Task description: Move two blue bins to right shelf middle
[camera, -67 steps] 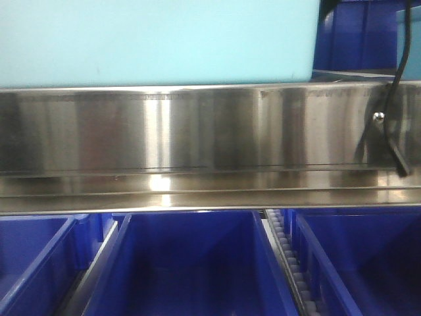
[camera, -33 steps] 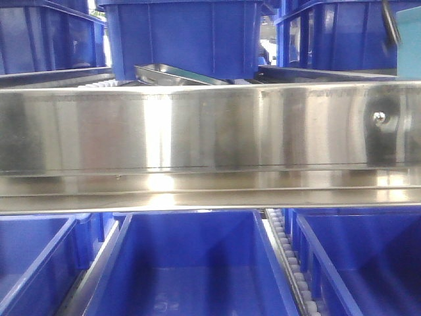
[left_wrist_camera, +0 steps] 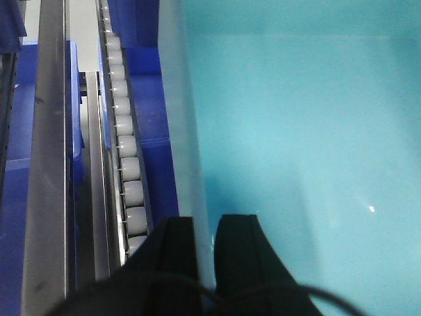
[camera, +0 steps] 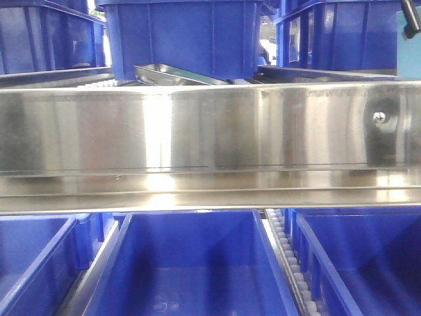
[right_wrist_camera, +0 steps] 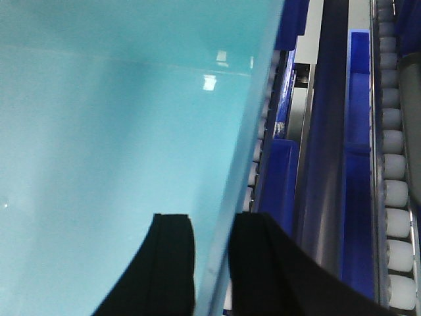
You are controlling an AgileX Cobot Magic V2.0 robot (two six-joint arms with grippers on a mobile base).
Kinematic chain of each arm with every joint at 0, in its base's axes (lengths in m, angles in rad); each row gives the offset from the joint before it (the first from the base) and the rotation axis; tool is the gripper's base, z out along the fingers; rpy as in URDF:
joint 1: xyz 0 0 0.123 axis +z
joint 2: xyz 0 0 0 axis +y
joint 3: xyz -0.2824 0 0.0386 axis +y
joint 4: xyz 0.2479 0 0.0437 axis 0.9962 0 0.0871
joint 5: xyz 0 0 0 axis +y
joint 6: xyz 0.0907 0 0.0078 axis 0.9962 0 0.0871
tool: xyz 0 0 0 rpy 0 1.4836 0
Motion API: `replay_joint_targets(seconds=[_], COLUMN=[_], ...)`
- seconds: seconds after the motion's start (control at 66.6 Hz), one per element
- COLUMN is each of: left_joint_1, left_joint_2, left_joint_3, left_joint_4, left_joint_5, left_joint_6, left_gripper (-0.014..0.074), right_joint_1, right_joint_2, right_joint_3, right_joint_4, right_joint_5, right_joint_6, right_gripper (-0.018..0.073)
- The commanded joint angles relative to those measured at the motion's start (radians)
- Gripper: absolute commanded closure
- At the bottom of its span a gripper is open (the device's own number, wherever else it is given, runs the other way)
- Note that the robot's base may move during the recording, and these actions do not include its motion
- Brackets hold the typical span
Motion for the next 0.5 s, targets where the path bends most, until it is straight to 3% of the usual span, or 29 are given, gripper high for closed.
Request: replay_joint_targets(seconds=[0.0, 0.481], left_joint_1=[-0.007, -0.007], left_joint_2=[-0.016, -0.016], left_joint_3=[-0.015, -0.015], left_joint_4=[-0.037, -0.037], left_joint_5=[-0.015, -0.015], left_joint_6=[0.006, 0.006], left_gripper=[0.0707, 0.0707], right_joint_1=[-0.004, -0.004], right_joint_2=[-0.003, -0.003], right_joint_3=[-0.008, -0.008], right_joint_4=[-0.063, -0.063], right_joint_5=[-0.026, -0.026], right_joint_6=[0.010, 0.010], right_gripper=[0.0713, 0.0713])
